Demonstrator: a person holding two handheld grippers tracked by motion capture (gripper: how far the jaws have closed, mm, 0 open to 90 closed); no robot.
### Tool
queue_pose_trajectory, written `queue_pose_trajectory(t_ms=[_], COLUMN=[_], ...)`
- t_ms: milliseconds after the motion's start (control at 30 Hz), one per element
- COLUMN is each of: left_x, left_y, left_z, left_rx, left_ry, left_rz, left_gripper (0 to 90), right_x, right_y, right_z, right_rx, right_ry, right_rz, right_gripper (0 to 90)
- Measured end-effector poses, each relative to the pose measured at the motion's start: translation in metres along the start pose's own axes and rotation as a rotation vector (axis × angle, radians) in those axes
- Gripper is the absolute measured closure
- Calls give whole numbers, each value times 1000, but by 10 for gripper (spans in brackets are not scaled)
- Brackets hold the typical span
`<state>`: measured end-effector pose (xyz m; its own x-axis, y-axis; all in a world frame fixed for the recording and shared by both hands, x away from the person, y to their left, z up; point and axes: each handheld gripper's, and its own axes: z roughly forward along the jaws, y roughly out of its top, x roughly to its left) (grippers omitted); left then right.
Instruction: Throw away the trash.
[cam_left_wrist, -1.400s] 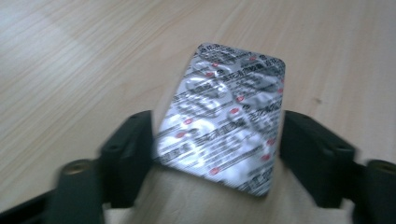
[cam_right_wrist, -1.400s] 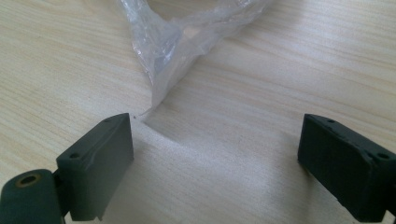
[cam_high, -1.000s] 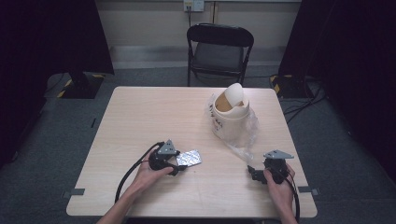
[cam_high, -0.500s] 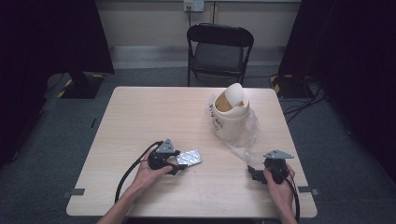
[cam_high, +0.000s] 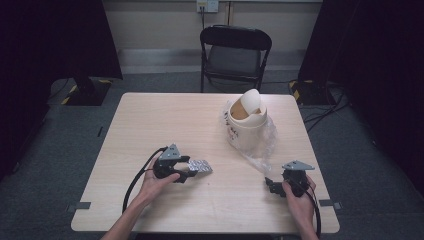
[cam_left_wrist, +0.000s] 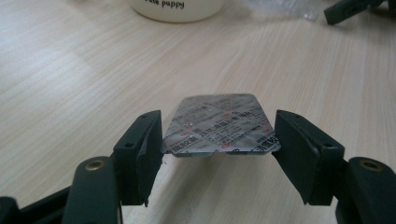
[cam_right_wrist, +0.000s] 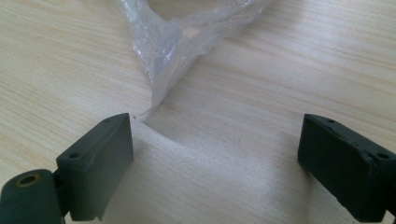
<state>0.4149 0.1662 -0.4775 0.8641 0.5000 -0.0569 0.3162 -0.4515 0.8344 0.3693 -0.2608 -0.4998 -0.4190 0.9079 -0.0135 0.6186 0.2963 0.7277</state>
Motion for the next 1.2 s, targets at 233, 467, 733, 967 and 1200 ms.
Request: queue_pose_trajectory(t_ms=[233, 467, 733, 967, 1200], left_x=[2, 0, -2, -3, -4], left_y=[2, 7, 13, 16, 15], left_z=[-3, -3, 0, -1, -1], left_rx=[-15, -18, -27, -37, -29], left_ry=[16, 15, 2, -1, -6], left_rz=[-3, 15, 25, 36, 33], left_gripper=[341, 409, 416, 420, 419], right_x=[0, 0, 0, 0, 0], right_y=[0, 0, 0, 0, 0], right_z=[0, 0, 0, 0, 0], right_rx=[0, 0, 0, 0, 0], right_ry=[0, 0, 0, 0, 0], right_rz=[0, 0, 0, 0, 0], right_gripper=[95, 95, 95, 95, 96])
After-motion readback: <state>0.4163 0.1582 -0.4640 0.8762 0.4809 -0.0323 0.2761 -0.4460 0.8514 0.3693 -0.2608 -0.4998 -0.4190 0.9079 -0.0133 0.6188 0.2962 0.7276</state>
